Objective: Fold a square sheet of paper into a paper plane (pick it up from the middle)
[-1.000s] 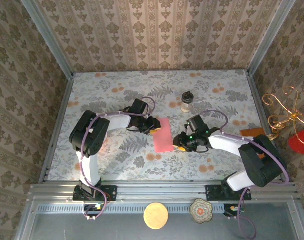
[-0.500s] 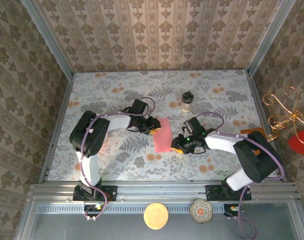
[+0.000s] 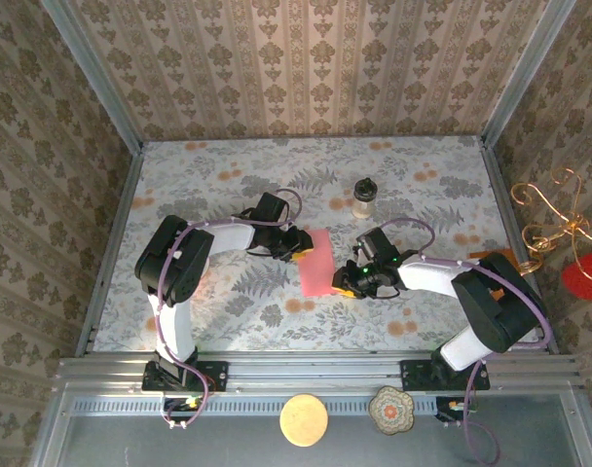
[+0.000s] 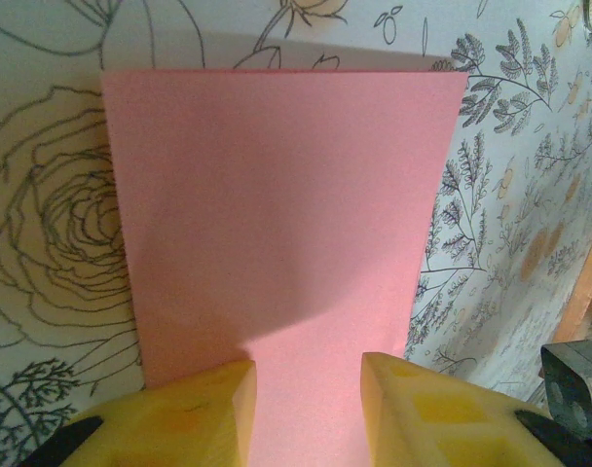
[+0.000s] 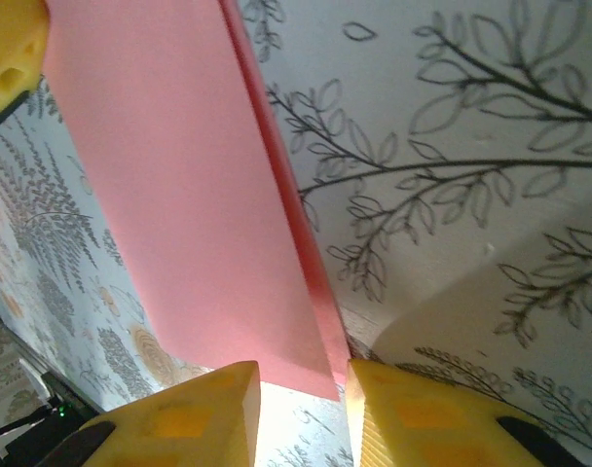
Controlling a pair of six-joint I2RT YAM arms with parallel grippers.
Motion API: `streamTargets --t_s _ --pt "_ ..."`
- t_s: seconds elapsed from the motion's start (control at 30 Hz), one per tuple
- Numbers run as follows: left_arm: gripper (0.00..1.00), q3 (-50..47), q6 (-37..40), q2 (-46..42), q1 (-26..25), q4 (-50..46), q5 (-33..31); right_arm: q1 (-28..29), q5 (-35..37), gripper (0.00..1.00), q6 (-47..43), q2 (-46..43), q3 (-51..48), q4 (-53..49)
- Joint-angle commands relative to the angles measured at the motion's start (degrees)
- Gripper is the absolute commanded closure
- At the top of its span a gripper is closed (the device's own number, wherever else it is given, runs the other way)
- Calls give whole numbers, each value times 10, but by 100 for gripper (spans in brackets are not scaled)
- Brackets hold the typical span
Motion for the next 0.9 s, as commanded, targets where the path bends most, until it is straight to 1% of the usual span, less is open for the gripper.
streamTargets --t_s 0.0,0.27,0.53,0.7,0.87 --pt "63 -18 -3 13 8 -34 -29 3 -20 69 4 12 12 28" --pt "63 -19 -2 9 8 -34 -28 1 -16 73 15 17 9 52" --pt "64 -15 2 6 9 -39 -27 -4 -10 77 16 25 12 48" --pt "64 -11 3 1 10 -39 -20 -5 -7 82 14 24 12 41" --pt "64 -1 20 -33 24 -42 -15 -7 1 94 6 14 14 19"
